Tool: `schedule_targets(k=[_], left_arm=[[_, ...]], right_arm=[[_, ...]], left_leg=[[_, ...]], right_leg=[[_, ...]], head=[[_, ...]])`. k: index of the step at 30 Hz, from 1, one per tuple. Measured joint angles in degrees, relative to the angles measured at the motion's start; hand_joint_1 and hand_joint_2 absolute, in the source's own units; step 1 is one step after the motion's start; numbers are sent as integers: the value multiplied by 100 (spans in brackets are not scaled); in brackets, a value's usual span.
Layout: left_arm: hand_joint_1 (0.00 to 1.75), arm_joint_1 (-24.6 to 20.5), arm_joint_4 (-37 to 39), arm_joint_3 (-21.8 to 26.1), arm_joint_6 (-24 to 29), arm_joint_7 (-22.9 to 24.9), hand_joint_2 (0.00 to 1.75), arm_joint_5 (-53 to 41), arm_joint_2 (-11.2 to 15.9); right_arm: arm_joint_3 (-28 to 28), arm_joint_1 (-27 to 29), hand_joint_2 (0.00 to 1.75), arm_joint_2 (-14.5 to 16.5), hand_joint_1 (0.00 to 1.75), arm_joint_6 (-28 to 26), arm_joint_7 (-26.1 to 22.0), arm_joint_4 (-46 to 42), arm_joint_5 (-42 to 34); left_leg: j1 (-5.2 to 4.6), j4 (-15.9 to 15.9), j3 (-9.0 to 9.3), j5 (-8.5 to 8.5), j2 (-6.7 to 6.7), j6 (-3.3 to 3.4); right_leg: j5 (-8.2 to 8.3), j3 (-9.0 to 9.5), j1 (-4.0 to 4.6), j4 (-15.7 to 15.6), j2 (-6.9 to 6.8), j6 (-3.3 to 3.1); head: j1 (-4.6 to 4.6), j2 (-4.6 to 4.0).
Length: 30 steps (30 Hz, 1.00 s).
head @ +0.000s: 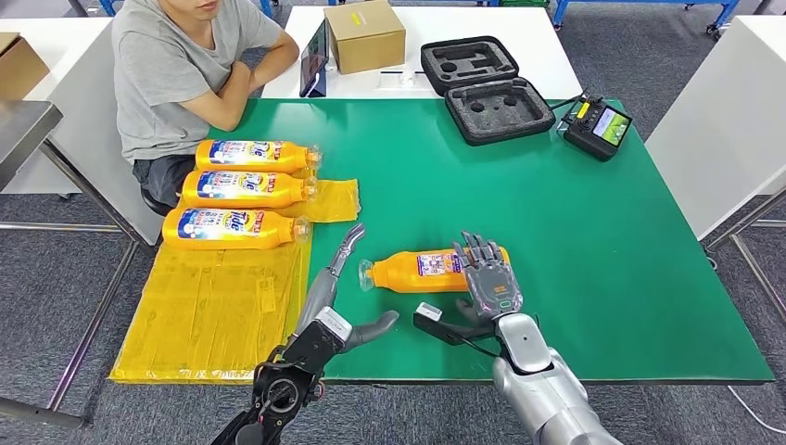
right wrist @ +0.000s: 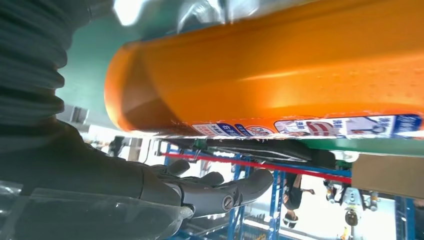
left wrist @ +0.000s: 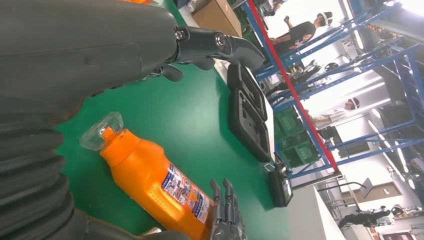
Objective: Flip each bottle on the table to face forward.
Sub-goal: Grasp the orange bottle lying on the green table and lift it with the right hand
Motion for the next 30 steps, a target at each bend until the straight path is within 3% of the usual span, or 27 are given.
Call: schedule_targets(k=[7,19,20,23,24,30], left_arm=[[0,-60,13,-19,-40,13,175,1,-1],[0,-116,72,-19,-32,14,175,20,-1],[0,-116,72,-19,-28,14,175,21,-1],[0,-116,72,-19,2,5,175,26,-1],[0,-116,72,-19,14,1,175,27,-1],[0,-115,72,-18,26,-6,175,28,-1]], right_arm=[[2,-223,175,-39,0,-1,313,315,331],[18,-615,175,-79,1,14,437,848,542],[25,-630,175,-79,14,18,438,872,543],[54,-677,175,-77,126,53,431,950,519],[58,-688,175,-75,154,73,420,974,496],[59,-702,175,-71,165,119,385,1023,434]], left_leg=[[-3,1,0,2,0,3],[-3,2,1,2,0,3],[-3,2,1,2,0,3],[-3,2,0,2,0,3],[-3,2,0,2,0,3],[-3,2,0,2,0,3]], right_leg=[[2,2,-2,0,0,2],[2,2,-2,0,0,2],[2,2,-2,0,0,2],[2,2,-2,0,0,2],[2,2,-2,0,0,2],[2,2,-2,0,0,2]], head=[[0,0],[0,0],[1,0],[1,0],[1,0],[1,0]])
